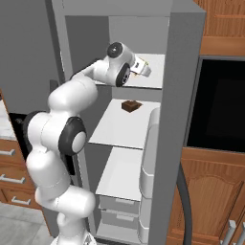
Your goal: Pick the cheese from the fridge and the cheese grater from the cabinet and place them next to the salad bowl.
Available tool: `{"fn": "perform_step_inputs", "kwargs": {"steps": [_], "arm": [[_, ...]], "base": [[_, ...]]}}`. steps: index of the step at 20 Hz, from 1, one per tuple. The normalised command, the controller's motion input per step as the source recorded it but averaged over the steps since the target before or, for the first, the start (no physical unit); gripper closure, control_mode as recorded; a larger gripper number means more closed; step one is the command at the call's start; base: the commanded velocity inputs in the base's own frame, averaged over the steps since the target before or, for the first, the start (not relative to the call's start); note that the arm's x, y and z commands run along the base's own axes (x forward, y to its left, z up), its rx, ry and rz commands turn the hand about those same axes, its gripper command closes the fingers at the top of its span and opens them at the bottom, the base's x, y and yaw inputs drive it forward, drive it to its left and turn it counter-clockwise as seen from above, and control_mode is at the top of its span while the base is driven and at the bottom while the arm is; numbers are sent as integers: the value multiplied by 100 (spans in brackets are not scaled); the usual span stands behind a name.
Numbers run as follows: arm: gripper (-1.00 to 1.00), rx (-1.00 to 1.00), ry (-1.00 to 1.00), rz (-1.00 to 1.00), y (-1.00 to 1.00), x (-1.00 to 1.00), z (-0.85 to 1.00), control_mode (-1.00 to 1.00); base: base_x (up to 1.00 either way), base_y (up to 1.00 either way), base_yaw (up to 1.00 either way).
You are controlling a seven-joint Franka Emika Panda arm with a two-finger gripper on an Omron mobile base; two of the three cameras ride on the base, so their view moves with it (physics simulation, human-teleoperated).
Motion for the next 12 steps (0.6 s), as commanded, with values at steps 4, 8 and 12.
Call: {"fn": "perform_step_inputs", "kwargs": {"steps": [4, 8, 12], "arm": [[100, 0, -13, -15, 0, -35, 37, -100], [100, 0, -1, -11, 0, -61, 45, -100], [100, 0, -1, -5, 0, -83, 9, -100]], "base": [[0, 0, 0], [0, 0, 0], [0, 0, 0]]}}
